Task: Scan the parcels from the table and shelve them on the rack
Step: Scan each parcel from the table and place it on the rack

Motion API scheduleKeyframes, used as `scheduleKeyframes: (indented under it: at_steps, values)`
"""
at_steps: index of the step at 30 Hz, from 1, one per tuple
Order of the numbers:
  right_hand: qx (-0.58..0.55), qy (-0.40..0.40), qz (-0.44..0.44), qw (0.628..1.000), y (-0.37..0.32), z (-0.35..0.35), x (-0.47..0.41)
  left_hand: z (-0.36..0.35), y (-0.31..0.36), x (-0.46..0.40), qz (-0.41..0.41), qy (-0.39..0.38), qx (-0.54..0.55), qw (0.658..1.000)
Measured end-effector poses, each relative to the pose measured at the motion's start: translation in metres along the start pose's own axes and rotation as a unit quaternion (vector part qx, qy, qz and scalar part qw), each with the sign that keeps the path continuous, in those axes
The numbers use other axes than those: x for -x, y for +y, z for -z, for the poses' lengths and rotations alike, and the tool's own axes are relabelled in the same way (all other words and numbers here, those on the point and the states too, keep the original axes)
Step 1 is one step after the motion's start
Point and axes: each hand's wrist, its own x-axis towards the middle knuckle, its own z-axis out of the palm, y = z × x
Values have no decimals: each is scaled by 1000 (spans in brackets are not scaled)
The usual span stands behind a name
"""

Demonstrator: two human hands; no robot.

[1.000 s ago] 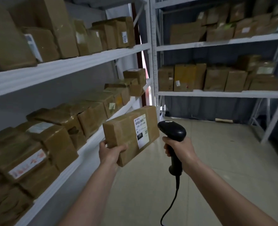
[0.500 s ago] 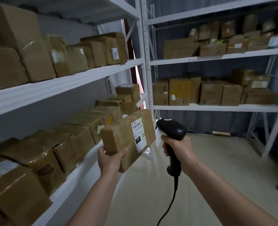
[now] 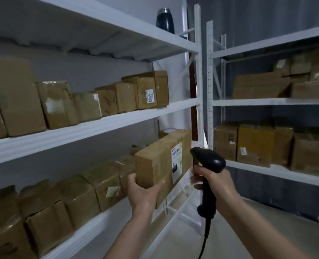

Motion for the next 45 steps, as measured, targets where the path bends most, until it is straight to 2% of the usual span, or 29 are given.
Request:
scheduleKeyframes:
  at_steps: [5,18,25,35,45]
  values:
    - [-39,-58,32,997,-56,36,-52,-81,46,-4,-48,46,-18,998]
    - [-133,-112,38,984,-127,67,-146,-184,137,-40,-143,115,-117,976]
    - [-134,-140,50,980,-135,71,-204,-240,159,-93,-203,172,-146,953]
    - [-113,-182,27,976,-139,34,-303,-314,178,-195,-268,242,-152,920]
    - [-88,-237,13,967,-117,22,-384,-362,168,-264,-250,364,-148,885]
